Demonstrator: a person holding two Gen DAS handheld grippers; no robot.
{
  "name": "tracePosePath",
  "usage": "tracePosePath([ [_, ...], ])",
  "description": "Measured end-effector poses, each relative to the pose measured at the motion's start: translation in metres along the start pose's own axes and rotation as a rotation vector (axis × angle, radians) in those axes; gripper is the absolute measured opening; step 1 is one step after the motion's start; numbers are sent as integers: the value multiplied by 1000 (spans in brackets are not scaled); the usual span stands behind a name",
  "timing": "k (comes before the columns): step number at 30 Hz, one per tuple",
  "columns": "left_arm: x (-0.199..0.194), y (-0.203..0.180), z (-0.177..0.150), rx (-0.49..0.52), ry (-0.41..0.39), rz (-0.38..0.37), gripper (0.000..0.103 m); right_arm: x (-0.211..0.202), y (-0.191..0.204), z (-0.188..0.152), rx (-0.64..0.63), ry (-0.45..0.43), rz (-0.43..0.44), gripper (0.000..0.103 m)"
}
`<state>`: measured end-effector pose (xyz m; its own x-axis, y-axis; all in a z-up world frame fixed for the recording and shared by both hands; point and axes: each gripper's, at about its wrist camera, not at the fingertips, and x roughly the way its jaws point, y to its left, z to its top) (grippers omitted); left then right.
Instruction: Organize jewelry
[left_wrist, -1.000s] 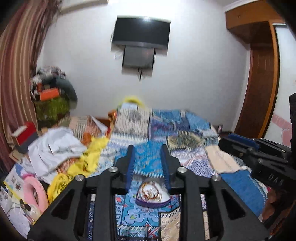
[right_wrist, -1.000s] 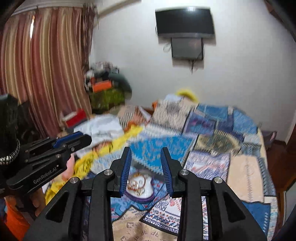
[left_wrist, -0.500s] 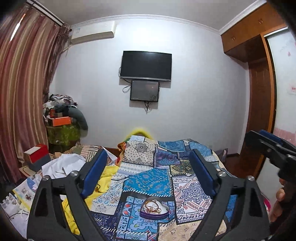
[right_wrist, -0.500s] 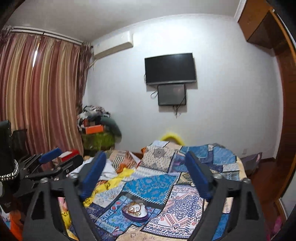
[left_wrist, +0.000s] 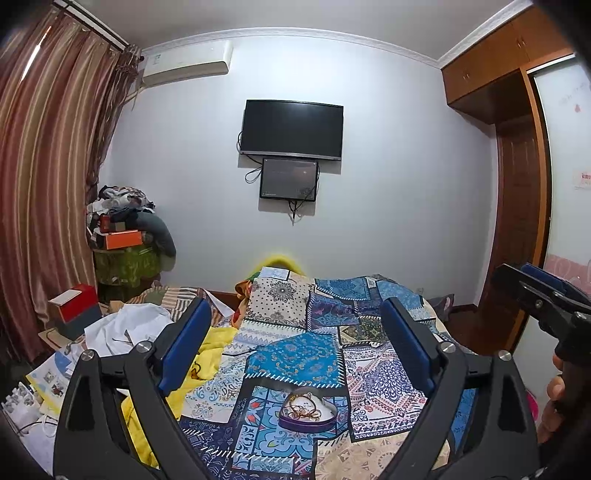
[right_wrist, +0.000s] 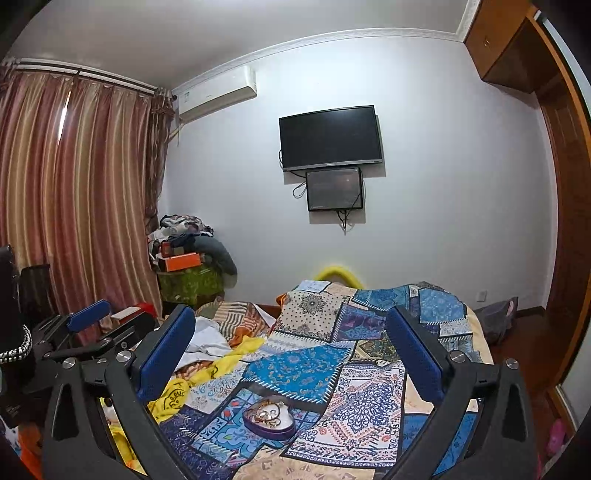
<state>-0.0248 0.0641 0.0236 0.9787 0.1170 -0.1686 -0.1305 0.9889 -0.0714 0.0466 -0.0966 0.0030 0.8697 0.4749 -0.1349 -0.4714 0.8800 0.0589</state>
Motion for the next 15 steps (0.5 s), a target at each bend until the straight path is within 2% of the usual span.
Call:
tracePosePath([
  [15,4,0,-1,0,15,-10,98,-6,2,-6,-17,20,1,102],
])
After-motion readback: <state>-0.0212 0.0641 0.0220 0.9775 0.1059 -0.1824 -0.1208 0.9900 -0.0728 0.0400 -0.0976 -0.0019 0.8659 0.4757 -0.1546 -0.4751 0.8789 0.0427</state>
